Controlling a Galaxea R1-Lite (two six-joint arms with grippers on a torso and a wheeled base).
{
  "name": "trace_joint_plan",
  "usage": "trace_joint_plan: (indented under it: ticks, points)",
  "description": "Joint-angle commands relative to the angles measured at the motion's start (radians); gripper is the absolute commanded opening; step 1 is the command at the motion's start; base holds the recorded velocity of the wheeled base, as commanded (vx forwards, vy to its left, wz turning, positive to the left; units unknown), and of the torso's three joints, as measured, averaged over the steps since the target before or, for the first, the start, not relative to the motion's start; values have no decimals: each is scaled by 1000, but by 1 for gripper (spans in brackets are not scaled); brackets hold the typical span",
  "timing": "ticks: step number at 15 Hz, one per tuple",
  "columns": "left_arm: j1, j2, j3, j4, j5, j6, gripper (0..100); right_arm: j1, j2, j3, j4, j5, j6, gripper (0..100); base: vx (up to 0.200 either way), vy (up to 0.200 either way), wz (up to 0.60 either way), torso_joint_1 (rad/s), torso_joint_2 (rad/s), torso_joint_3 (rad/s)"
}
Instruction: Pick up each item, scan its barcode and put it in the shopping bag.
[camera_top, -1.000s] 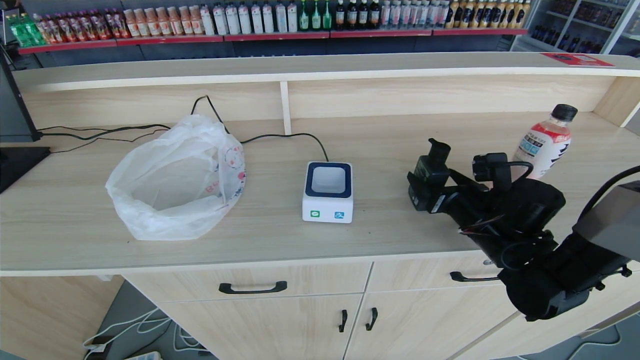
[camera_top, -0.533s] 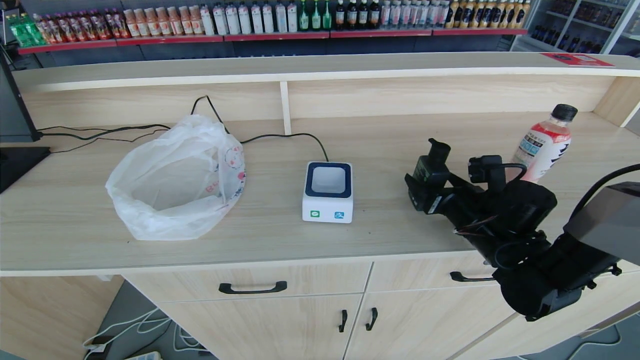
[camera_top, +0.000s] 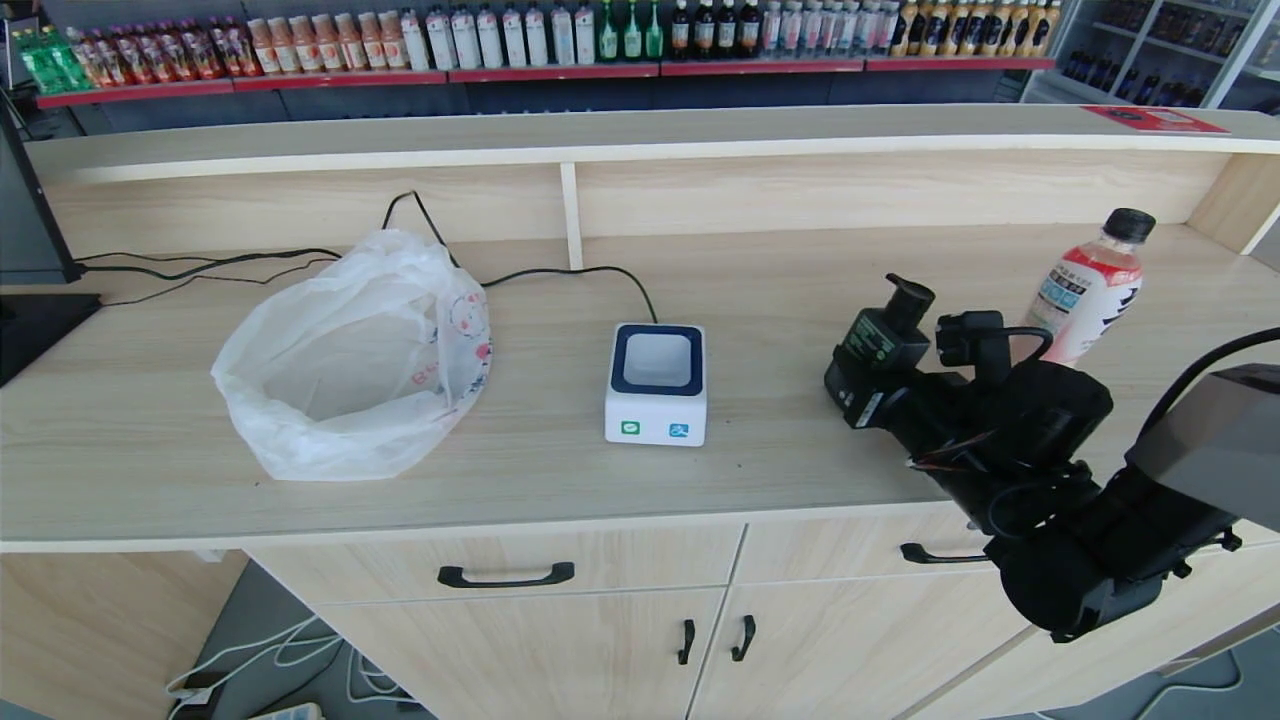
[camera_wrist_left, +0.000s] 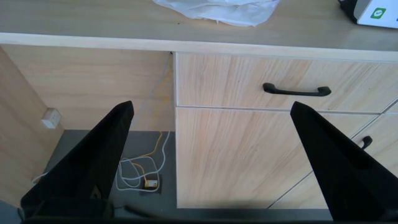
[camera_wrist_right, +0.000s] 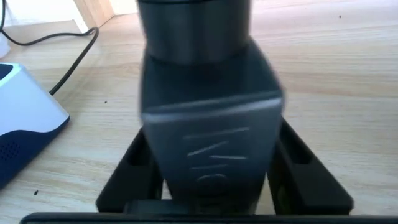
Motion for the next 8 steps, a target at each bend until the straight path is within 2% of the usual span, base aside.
trace_joint_plan:
  ticks: [1, 8]
  points:
    - [0, 0, 0, 0, 0, 0, 100, 1, -3, 0, -1, 1, 0, 0, 0, 0, 0, 0, 0, 0]
    - [0, 0, 0, 0, 0, 0, 100, 8, -73, 25, -2, 16, 0, 0, 0, 0, 0, 0, 0, 0]
